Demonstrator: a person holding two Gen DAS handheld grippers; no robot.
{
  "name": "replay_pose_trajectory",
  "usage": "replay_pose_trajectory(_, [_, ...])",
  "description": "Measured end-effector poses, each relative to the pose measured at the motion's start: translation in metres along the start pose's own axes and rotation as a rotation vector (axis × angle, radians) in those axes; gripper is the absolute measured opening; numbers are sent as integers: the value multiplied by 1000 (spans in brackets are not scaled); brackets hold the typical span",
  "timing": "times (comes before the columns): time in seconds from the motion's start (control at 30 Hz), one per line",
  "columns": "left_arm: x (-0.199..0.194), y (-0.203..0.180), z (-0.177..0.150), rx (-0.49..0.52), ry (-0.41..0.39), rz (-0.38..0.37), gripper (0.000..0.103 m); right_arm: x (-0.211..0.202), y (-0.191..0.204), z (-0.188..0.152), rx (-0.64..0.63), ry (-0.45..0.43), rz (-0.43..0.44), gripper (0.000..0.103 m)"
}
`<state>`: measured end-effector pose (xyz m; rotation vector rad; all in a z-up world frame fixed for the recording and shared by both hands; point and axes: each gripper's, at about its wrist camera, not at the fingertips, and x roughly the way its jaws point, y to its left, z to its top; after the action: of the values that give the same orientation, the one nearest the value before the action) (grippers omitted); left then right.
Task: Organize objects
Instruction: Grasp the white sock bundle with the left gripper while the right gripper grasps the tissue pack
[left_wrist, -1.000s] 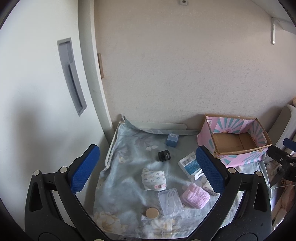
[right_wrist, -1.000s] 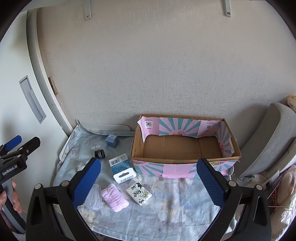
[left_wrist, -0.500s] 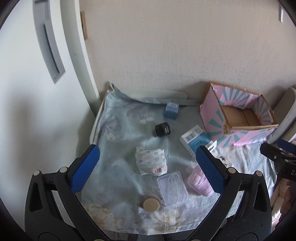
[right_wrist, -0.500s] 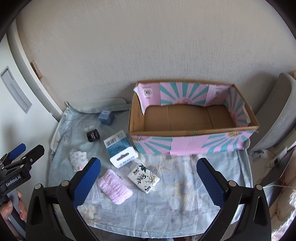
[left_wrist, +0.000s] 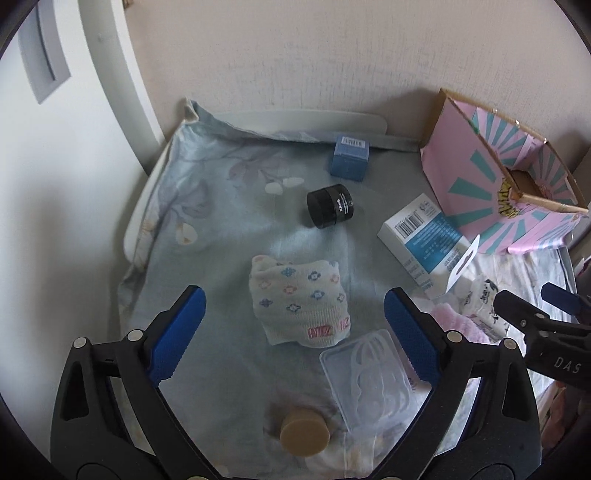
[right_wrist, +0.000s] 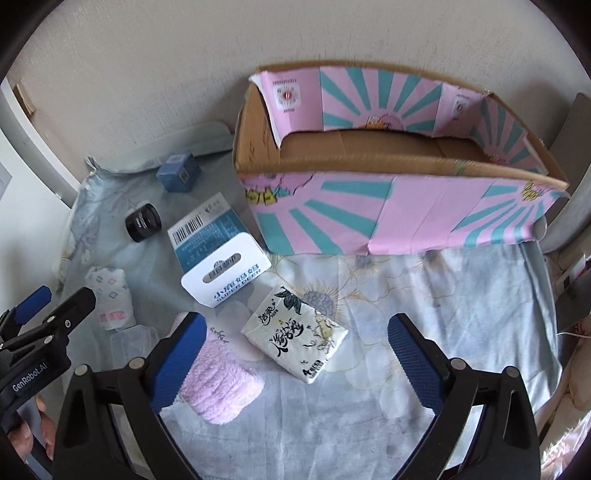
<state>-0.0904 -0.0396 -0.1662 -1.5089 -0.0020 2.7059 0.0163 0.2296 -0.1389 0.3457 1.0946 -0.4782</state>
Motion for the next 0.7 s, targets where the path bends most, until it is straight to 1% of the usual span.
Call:
replay_pose_trajectory(0.07, [8, -2, -1, 17, 3, -5, 93, 5, 2, -1, 1, -1, -14, 97])
replay_pose_trajectory(0.17, [18, -2, -4, 30, 12, -11, 92, 10, 4, -2, 10, -4, -22, 94])
replay_pose_trajectory(0.37, [30, 0, -9, 46, 12, -20, 88, 18, 4, -6, 32, -6, -43, 94])
replay_pose_trajectory(0.4, [32, 1, -10, 58, 14, -31, 87, 19, 4, -8, 38, -7, -44, 91])
replay_pose_trajectory(0.5, [37, 3, -10, 67, 27, -39, 76, 25, 3, -10, 49, 4, -48, 81])
replay_pose_trajectory(0.53, [39, 2, -10, 71, 33, -45, 75, 26, 3, -11, 48, 8, -51, 79])
replay_pose_trajectory(0.57, [40, 3, -11, 71, 35, -54, 74, 28, 3, -12, 49, 11, -56, 74])
replay_pose_trajectory(0.63, [41, 3, -10, 73, 34, -76, 67, 30, 2, -14, 53, 15, -62, 72])
replay_pose_trajectory(0.7, [40, 0, -9, 91, 27, -68, 65, 30, 2, -15, 59, 8, -65, 71])
